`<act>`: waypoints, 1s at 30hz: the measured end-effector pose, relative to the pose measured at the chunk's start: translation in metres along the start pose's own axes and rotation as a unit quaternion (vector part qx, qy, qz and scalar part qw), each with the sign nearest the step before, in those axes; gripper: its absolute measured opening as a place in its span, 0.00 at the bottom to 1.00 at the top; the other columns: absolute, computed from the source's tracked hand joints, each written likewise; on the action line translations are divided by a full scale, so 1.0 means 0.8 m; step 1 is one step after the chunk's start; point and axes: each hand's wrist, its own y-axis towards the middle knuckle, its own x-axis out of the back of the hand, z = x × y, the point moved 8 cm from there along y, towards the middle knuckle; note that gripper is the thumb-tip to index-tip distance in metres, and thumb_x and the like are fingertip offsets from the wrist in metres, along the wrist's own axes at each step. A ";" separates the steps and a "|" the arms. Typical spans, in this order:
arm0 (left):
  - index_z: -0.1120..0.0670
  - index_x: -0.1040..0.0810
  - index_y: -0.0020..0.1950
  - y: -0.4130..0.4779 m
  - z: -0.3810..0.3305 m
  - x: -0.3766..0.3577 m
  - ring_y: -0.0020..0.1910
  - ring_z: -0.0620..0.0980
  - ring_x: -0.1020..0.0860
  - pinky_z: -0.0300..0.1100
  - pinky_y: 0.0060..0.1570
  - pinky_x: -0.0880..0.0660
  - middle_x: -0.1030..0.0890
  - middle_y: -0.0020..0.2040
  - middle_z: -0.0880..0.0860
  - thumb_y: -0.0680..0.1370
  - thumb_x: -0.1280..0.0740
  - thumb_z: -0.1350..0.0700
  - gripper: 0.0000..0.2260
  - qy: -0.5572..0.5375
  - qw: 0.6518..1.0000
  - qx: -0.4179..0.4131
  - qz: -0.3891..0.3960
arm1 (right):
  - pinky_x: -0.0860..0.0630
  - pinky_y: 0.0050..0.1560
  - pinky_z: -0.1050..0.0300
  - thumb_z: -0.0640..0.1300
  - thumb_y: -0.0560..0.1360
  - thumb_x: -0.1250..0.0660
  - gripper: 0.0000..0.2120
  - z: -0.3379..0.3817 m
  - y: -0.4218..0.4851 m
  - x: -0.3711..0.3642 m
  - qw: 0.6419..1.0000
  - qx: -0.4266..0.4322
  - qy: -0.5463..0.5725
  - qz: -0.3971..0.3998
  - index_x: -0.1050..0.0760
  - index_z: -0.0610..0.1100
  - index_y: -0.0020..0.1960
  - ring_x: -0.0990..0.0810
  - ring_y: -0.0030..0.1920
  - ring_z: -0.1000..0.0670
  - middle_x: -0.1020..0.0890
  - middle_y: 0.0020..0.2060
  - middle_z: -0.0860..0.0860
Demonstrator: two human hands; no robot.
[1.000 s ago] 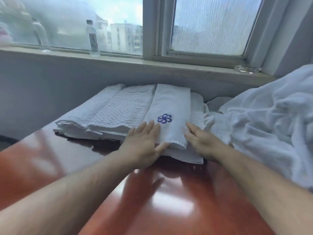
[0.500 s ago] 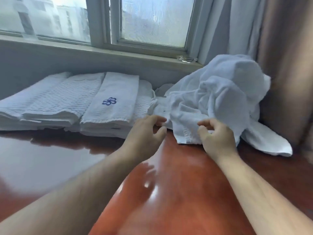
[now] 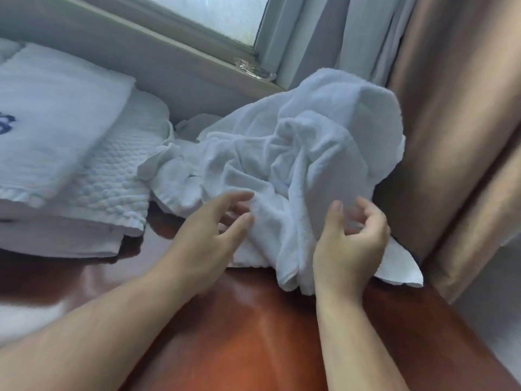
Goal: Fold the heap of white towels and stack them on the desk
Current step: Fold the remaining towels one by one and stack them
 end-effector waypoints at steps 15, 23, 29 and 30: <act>0.41 0.19 0.62 -0.007 0.001 0.013 0.55 0.47 0.18 0.45 0.56 0.27 0.16 0.57 0.48 0.72 0.39 0.32 0.24 -0.240 0.968 0.071 0.011 | 0.23 0.56 0.49 0.44 0.75 0.38 0.15 0.031 -0.027 -0.028 0.846 -0.152 0.458 0.225 0.19 0.40 0.57 0.18 0.55 0.44 0.17 0.50 0.44; 0.55 0.20 0.66 -0.023 -0.006 -0.018 0.59 0.60 0.19 0.56 0.59 0.23 0.18 0.61 0.63 0.57 0.24 0.28 0.46 -0.485 0.826 0.228 0.175 | 0.21 0.57 0.55 0.39 0.74 0.34 0.11 0.045 -0.136 -0.074 0.719 -0.099 0.139 0.674 0.16 0.42 0.53 0.16 0.52 0.47 0.14 0.48 0.45; 0.56 0.14 0.45 -0.018 -0.004 -0.016 0.38 0.50 0.16 0.41 0.37 0.20 0.15 0.40 0.55 0.72 0.26 0.56 0.05 -0.406 0.871 0.216 0.173 | 0.24 0.34 0.56 0.59 0.73 0.36 0.24 0.074 -0.094 -0.056 0.843 0.031 0.152 0.515 0.20 0.39 0.34 0.20 0.32 0.48 0.20 0.29 0.42; 0.55 0.13 0.45 -0.018 -0.004 -0.014 0.40 0.52 0.15 0.43 0.39 0.18 0.15 0.42 0.56 0.70 0.25 0.57 0.06 -0.422 0.863 0.223 0.163 | 0.30 0.31 0.61 0.57 0.74 0.38 0.24 0.078 -0.075 -0.043 0.890 0.075 0.172 0.417 0.24 0.39 0.30 0.26 0.28 0.51 0.25 0.25 0.43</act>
